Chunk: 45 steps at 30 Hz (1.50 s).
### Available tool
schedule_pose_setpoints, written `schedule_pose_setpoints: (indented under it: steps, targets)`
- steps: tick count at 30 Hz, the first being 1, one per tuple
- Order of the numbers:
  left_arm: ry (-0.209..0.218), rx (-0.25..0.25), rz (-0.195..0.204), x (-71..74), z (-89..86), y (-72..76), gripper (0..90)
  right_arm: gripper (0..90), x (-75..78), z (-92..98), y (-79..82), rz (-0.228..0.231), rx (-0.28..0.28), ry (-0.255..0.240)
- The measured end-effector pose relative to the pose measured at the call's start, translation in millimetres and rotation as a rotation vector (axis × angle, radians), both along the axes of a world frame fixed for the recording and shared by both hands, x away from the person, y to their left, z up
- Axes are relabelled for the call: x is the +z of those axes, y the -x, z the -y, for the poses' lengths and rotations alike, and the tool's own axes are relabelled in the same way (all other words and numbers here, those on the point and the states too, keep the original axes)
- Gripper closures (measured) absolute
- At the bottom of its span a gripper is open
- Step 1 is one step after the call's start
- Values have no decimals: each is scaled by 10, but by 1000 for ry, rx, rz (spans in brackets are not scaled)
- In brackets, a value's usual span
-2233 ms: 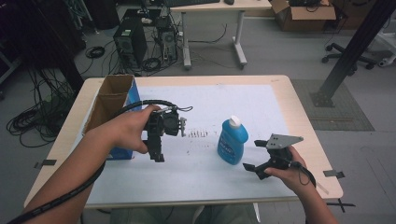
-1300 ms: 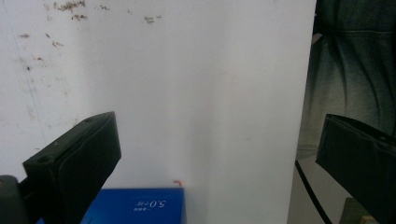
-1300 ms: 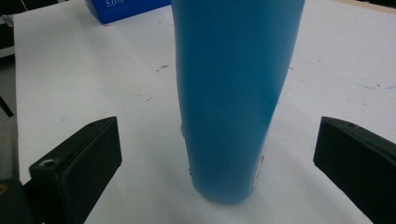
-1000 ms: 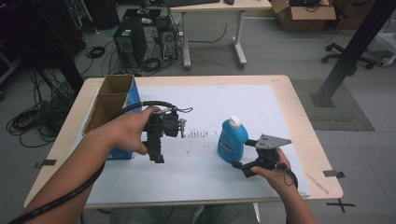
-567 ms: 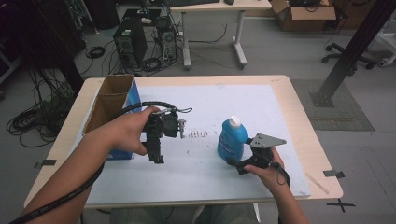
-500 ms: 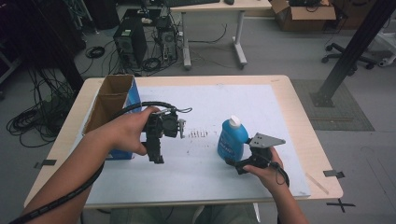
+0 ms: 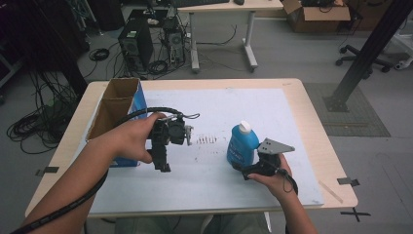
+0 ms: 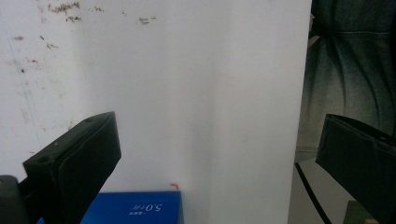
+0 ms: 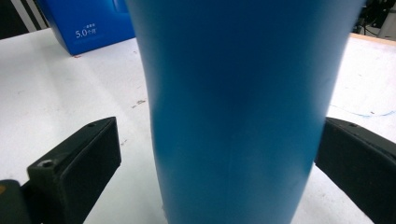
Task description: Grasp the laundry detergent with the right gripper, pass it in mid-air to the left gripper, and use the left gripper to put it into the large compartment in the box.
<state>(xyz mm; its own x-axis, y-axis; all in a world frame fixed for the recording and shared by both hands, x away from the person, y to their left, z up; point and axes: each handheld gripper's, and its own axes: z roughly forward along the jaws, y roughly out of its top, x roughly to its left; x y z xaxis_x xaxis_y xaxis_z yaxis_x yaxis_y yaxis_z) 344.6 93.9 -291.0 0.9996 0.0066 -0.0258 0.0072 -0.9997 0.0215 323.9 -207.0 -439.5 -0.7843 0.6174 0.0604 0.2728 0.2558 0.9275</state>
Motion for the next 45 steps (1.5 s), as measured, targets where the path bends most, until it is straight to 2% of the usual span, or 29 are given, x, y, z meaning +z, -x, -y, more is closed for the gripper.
schedule_pose_setpoints:
  steps: [7, 16, 25, 45]
  targets:
    - [7, 0, 4, 3, -17, 8, 2, 21, -8, -13, -4, 6, -16, -10]
    - [7, -1, 5, 4, -23, 12, 2, 95, -6, -18, 7, 38, -51, -27]
    - [4, 0, 8, 17, -23, 6, 2, 131, -14, -29, 24, 57, -52, -29]
    - [7, 6, 10, 15, -26, 17, 2, 283, -35, -18, 43, 92, -56, -61]
